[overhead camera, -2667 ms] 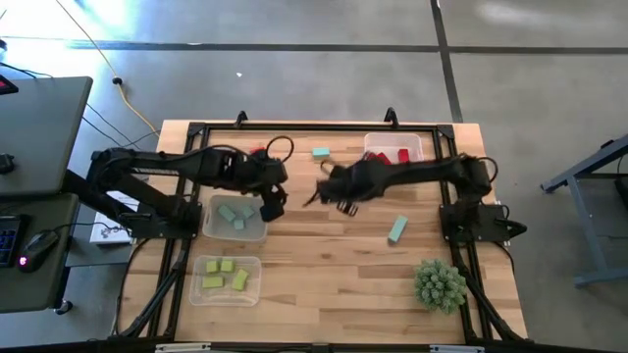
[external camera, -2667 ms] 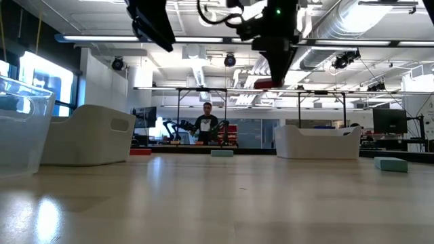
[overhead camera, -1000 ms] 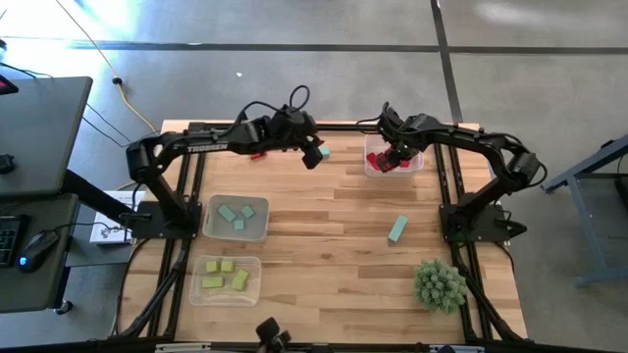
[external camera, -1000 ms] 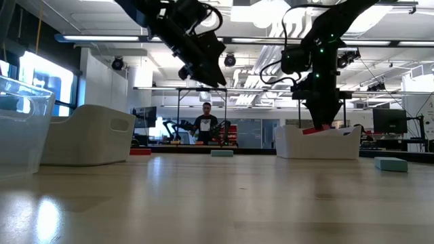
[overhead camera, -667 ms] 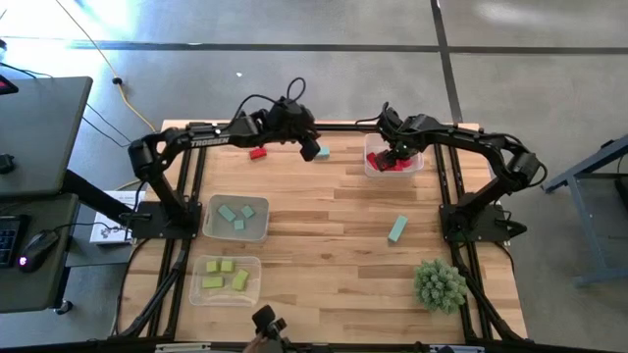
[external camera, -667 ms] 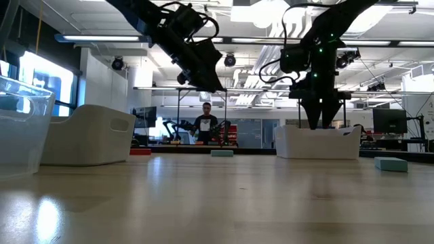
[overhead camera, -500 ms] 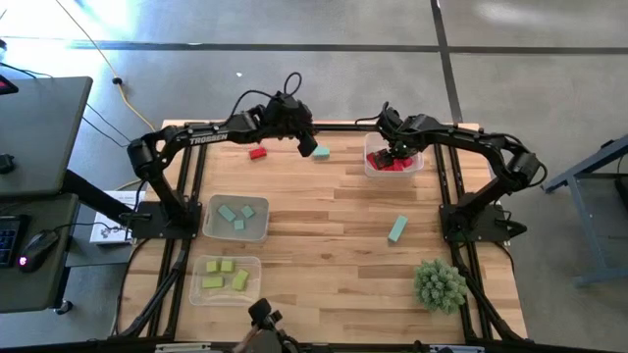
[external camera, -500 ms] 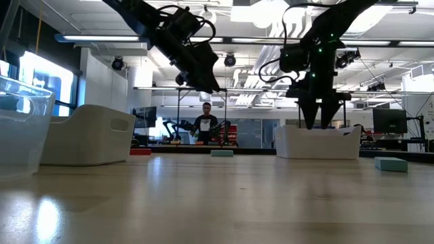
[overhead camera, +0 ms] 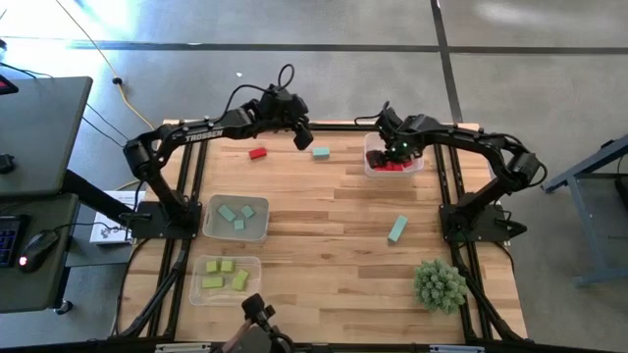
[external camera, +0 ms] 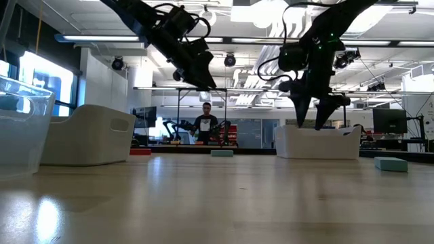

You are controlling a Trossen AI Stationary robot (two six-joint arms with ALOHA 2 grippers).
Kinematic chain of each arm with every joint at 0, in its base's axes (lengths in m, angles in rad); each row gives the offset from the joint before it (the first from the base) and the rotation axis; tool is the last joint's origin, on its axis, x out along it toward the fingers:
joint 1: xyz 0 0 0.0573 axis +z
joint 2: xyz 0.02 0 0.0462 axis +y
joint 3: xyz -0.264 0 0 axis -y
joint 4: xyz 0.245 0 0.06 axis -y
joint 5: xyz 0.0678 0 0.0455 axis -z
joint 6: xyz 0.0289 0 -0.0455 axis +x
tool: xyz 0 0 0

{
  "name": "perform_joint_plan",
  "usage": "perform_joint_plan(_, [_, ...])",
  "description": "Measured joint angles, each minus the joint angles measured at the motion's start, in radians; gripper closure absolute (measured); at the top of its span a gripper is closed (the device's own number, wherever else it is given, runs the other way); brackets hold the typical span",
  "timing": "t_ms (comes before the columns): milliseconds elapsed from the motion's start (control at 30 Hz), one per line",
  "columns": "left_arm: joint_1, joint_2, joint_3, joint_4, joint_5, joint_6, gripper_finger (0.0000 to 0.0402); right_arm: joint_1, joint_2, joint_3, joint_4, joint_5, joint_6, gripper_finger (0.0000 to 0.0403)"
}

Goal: Sort & place blocks by color
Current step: Put the blue block into the gray bin

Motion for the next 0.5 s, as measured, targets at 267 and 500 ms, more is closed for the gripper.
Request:
perform_joint_plan(267, [0.0,-0.126,0.0,-0.19,-0.017,0.06,0.0174,0.114,-0.072,0.001,-0.001,-0.028,0.13,0.0164])
perform_joint_plan(500, [0.002,-0.247,0.0,-0.254,-0.019,0.059,0.0174,0.258,-0.158,0.002,-0.008,-0.028,0.385,0.0164])
